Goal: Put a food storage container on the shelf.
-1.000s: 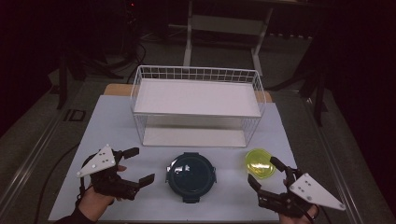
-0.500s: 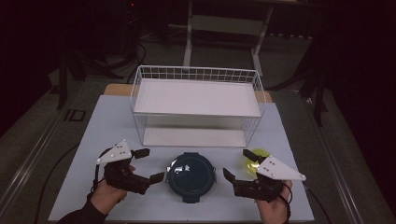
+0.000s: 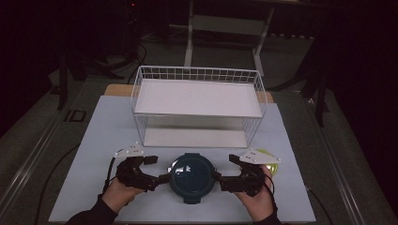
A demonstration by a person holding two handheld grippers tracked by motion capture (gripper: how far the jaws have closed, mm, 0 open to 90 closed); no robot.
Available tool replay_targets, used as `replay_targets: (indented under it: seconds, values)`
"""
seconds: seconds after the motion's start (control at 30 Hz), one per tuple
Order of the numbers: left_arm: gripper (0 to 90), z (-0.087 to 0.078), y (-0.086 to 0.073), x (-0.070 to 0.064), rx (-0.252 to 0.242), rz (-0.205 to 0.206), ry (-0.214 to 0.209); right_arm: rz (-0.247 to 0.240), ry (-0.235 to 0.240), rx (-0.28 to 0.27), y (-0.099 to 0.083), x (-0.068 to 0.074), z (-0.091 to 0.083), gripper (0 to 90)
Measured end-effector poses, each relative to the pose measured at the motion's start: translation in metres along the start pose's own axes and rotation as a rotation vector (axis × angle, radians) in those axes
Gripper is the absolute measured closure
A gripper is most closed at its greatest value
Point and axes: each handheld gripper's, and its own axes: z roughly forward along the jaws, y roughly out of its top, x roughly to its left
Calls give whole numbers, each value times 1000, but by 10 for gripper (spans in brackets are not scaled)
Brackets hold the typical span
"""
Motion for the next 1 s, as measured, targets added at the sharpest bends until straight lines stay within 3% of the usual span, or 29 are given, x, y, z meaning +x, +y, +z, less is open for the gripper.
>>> replay_targets:
  seconds: [0.17, 0.2, 0.27, 0.3, 0.4, 0.43, 0.47, 0.5, 0.53, 0.63, 0.67, 0.7, 0.8, 1.0]
  values:
    - [44, 6, -3, 6, 40, -53, -1, 62, 24, 54, -3, -6, 9, 99]
    - [43, 9, -4, 9, 49, -94, -9, 88, 29, 82, -5, -9, 13, 100]
    - [44, 11, -5, 11, 57, -116, -19, 117, 43, 104, -7, -12, 16, 100]
    - [44, 13, -5, 12, 67, -131, -8, 117, 43, 104, -7, -12, 16, 100]
    - [73, 20, -7, 17, 102, -200, 8, 185, 72, 150, -11, -21, 23, 100]
    - [81, 20, -7, 17, 102, -200, 8, 185, 72, 150, -11, -21, 23, 100]
    - [88, 22, -8, 20, 107, -238, 6, 208, 78, 165, -14, -24, 26, 100]
    - [107, 22, -8, 20, 107, -238, 6, 208, 78, 165, -14, -24, 26, 100]
    - [118, 24, -9, 24, 116, -279, 8, 221, 82, 182, -15, -26, 28, 111]
    - [149, 26, -10, 28, 126, -312, -5, 239, 89, 194, -17, -28, 30, 124]
    - [175, 29, -12, 30, 143, -349, -14, 258, 94, 205, -19, -30, 32, 124]
    - [176, 29, -12, 30, 143, -349, -14, 258, 94, 205, -19, -30, 32, 124]
    - [209, 35, -15, 35, 178, -417, -47, 287, 114, 224, -21, -34, 34, 129]
    - [303, 39, -18, 40, 198, -481, -47, 321, 146, 259, -23, -35, 39, 136]
